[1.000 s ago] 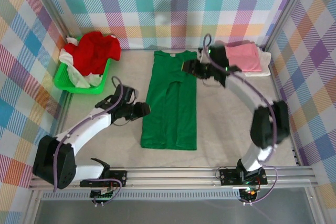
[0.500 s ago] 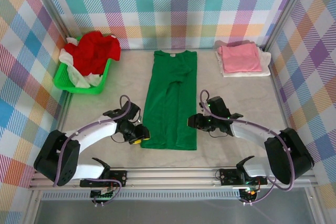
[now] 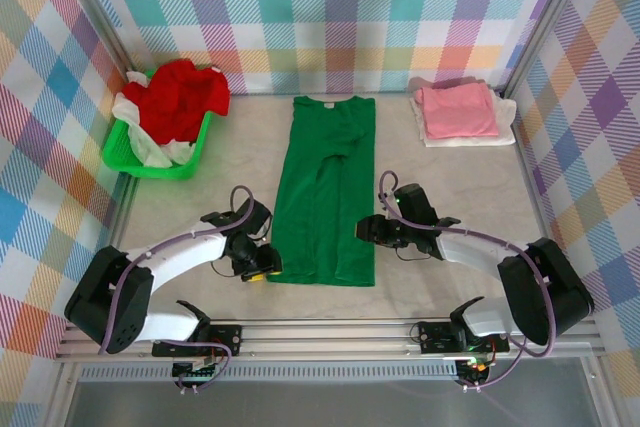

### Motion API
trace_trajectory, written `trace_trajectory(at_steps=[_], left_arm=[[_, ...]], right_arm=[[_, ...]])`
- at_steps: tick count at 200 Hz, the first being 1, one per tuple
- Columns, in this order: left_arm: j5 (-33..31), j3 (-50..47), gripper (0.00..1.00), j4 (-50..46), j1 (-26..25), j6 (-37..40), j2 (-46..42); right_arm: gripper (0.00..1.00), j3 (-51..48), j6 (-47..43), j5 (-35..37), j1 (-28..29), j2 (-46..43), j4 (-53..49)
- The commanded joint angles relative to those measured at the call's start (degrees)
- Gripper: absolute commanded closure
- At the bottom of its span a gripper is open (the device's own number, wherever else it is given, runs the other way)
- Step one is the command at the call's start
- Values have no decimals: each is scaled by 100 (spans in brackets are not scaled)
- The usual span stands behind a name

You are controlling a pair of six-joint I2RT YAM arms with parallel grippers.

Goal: Fold and stack the t-shirts

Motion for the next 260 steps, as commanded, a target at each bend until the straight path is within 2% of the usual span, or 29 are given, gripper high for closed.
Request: trace_trajectory(at_steps=[1, 64, 91, 106, 122, 147, 179, 212, 230, 260], left_arm=[[-262, 201, 53, -278, -29, -73, -128], [81, 239, 56, 745, -72, -11, 486], [129, 324, 63, 858, -223, -7, 661], [110, 315, 75, 858, -283, -46, 598], [101, 257, 77, 872, -309, -132, 421], [147, 69, 87, 1113, -318, -308, 127], [458, -187, 97, 1546, -336, -412, 136], [622, -356, 100, 1729, -398, -412, 138], [571, -474, 100, 1673, -401, -413, 10], [626, -592, 100, 1613, -407, -421, -226]], right_arm=[[57, -86, -43, 6, 17, 2, 218], [56, -377, -79, -39, 24, -254, 422], [56, -447, -51, 92, 21, -365, 358], [56, -492, 8, 89, 24, -423, 326], [56, -566, 134, -57, 21, -535, 256], [55, -736, 433, -366, 22, -929, -149], [47, -810, 869, -639, 25, -1609, -1434], [41, -1123, 1409, -729, 25, -2260, -2076], [41, -1178, 1523, -839, 25, -2133, -2006], [45, -953, 1471, -1099, 65, -1353, -1744]])
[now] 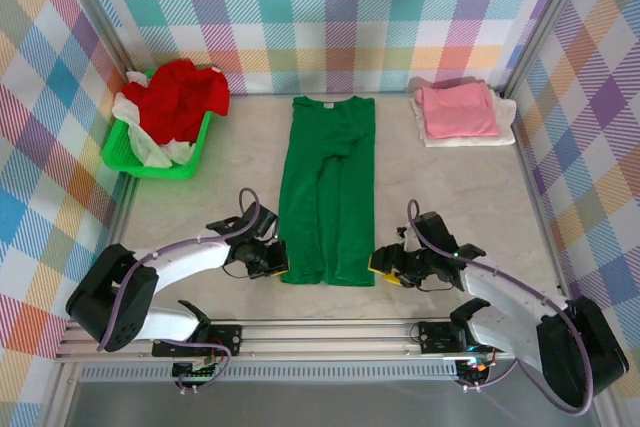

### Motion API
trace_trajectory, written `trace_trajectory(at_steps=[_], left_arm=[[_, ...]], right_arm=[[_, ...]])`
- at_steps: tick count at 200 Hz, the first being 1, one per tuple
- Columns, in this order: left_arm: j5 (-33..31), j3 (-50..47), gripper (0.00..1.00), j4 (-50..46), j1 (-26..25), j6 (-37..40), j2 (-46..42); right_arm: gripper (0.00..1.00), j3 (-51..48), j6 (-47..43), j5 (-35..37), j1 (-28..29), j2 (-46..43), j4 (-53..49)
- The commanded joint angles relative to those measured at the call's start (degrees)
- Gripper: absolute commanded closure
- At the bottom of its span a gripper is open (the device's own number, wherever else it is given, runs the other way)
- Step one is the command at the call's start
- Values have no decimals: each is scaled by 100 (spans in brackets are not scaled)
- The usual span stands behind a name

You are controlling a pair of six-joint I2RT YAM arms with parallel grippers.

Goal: Fold and stack the t-shirts

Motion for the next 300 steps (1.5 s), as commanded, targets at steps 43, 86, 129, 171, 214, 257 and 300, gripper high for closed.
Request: trace_trajectory(at_steps=[43, 86, 129, 171, 214, 257, 300], left_arm=[[-29, -336, 100, -378, -81, -93, -813], [-81, -533, 100, -387, -80, -169, -992], [-218, -634, 100, -358, -81, -167, -970], [-281, -617, 100, -221, -81, -167, -882], [-263, -543, 100, -157, -77, -193, -824], [195, -328, 100, -13, -81, -85, -887], [313, -647, 100, -124, -97, -109, -862]], right_arm=[[49, 349, 299, -398, 309, 1016, 400], [53, 492, 418, -301, 497, 1310, 609], [56, 483, 399, 39, 511, 1343, 447], [57, 516, 236, 209, 506, 1228, 98], [84, 763, -78, 184, 511, 1198, -189], [100, 1185, -371, 48, 511, 792, -565], [100, 731, -331, 0, 550, 1025, -725]])
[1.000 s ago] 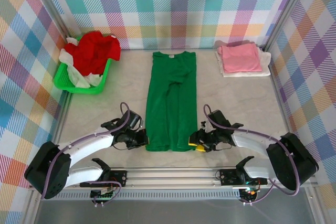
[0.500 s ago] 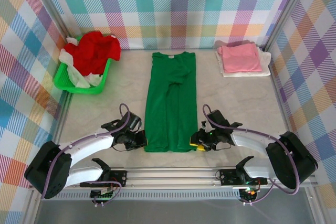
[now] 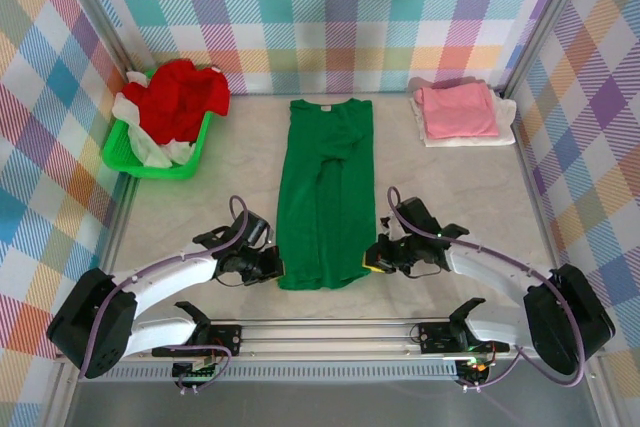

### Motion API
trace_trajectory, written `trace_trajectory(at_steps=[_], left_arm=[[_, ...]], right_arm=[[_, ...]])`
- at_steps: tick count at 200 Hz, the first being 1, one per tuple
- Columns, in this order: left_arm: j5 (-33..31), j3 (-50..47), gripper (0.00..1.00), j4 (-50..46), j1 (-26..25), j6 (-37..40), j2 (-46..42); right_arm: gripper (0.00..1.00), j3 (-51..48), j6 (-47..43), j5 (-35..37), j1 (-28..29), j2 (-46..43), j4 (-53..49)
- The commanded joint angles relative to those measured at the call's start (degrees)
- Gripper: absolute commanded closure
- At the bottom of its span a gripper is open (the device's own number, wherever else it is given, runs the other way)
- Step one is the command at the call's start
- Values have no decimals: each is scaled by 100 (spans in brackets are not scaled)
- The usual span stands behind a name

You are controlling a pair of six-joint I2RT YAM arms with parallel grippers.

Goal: Fold and stack the t-shirts

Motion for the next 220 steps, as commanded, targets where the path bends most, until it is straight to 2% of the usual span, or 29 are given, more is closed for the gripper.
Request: trace_trajectory(at_steps=[1, 38, 76, 89, 112, 146, 188, 220], left_arm=[[300, -173, 100, -107, -89, 14, 1], [321, -251, 100, -784, -288, 131, -337], [-173, 342, 100, -1194, -267, 342, -740], [-162, 576, 100, -1055, -200, 397, -569], [-82, 993, 100, -739, 8, 490, -131], [-63, 1618, 100, -274, 630, 665, 576], [51, 2700, 100, -274, 1176, 1127, 1364], [-164, 3542, 100, -543, 1464, 1583, 1908]], right_arm=[[100, -295, -103, -125, 87, 153, -327], [100, -486, -135, -20, 217, -287, -757], [100, -3, 83, 370, 208, -479, -904], [100, 266, 153, 375, 208, -320, -759], [100, 933, -37, 624, 95, 135, -1078], [100, 1478, -504, 416, -588, 781, -935], [100, 2664, -1292, 516, -1110, 1633, -1301], [100, 3260, -1492, 520, -1377, 2194, -1265]])
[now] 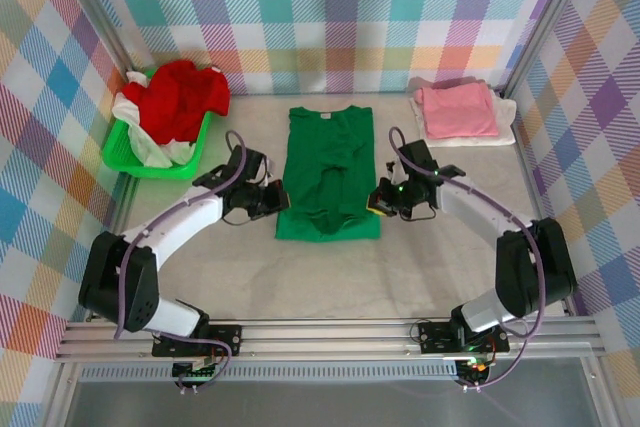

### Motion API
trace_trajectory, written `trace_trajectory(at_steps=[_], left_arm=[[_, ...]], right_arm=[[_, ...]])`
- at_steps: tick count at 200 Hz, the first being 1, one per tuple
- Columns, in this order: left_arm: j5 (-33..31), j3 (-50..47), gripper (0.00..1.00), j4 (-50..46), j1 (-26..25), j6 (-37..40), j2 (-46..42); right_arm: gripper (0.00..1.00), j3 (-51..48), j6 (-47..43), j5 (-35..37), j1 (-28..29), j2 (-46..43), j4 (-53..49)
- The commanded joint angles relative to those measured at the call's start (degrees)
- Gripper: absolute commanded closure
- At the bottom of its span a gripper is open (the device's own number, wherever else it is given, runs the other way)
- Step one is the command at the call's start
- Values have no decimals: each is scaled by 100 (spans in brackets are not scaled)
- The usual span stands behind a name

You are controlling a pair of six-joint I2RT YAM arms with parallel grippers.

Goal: Fold and stack the t-shirts

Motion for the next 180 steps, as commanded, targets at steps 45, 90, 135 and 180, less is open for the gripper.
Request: trace_trajectory(at_steps=[45, 90, 135, 180], left_arm=[[-192, 954, 100, -30, 500, 702, 866], [-184, 1368, 100, -21, 579, 812, 1428], [-214, 2465, 100, -94, 770, 1040, 2378], [-57, 4067, 51, -495, 1090, 933, 3261]], right_arm=[[100, 1020, -556, -39, -323, 871, -71], [100, 1418, -558, -57, -445, 1285, -34], [96, 2230, -512, -82, -654, 2031, -40], [65, 3969, -557, -142, -1119, 2787, -715]])
